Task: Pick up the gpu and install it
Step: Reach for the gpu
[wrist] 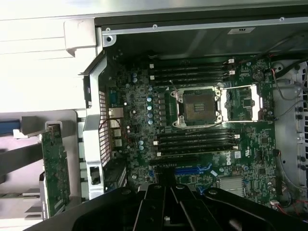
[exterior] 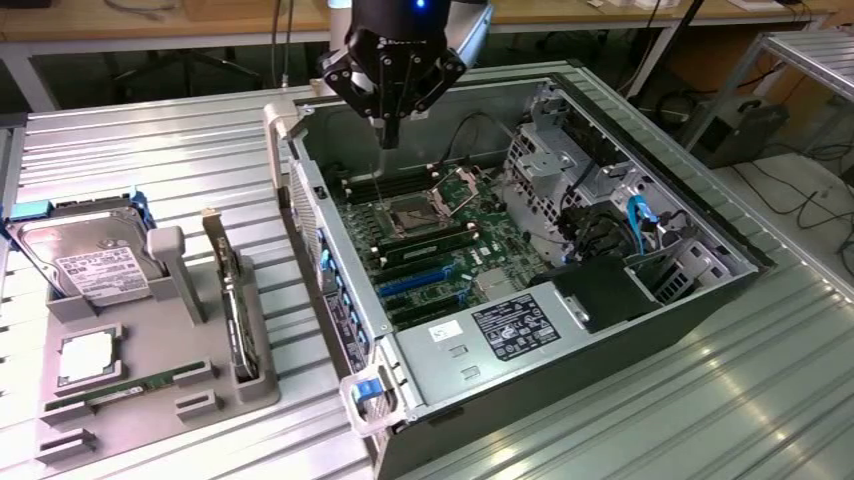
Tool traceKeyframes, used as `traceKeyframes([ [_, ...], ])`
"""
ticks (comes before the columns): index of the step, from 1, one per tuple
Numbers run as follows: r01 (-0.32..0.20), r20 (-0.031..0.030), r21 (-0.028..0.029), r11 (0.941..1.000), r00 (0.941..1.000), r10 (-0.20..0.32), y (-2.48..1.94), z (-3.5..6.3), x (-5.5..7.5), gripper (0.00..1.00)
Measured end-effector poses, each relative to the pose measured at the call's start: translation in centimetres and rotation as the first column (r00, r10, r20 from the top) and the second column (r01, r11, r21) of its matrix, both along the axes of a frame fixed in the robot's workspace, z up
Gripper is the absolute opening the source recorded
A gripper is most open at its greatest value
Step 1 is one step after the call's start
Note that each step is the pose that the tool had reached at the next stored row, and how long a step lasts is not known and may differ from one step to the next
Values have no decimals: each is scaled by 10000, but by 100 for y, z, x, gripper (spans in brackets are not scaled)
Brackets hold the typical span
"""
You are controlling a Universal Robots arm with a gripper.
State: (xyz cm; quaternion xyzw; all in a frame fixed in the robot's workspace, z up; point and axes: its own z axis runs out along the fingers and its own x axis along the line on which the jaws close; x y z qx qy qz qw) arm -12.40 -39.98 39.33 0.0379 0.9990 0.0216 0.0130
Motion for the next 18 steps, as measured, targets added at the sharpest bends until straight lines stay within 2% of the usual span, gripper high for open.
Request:
traceKeyframes([
  [5, -1, 1, 2, 10000, 10000, 1, -60, -3, -151, 11],
  [10, -1, 1, 2, 10000, 10000, 1, -143, -13, -442, 11],
  [18, -3, 0, 1, 10000, 10000, 3, -229, -31, -781, 11],
])
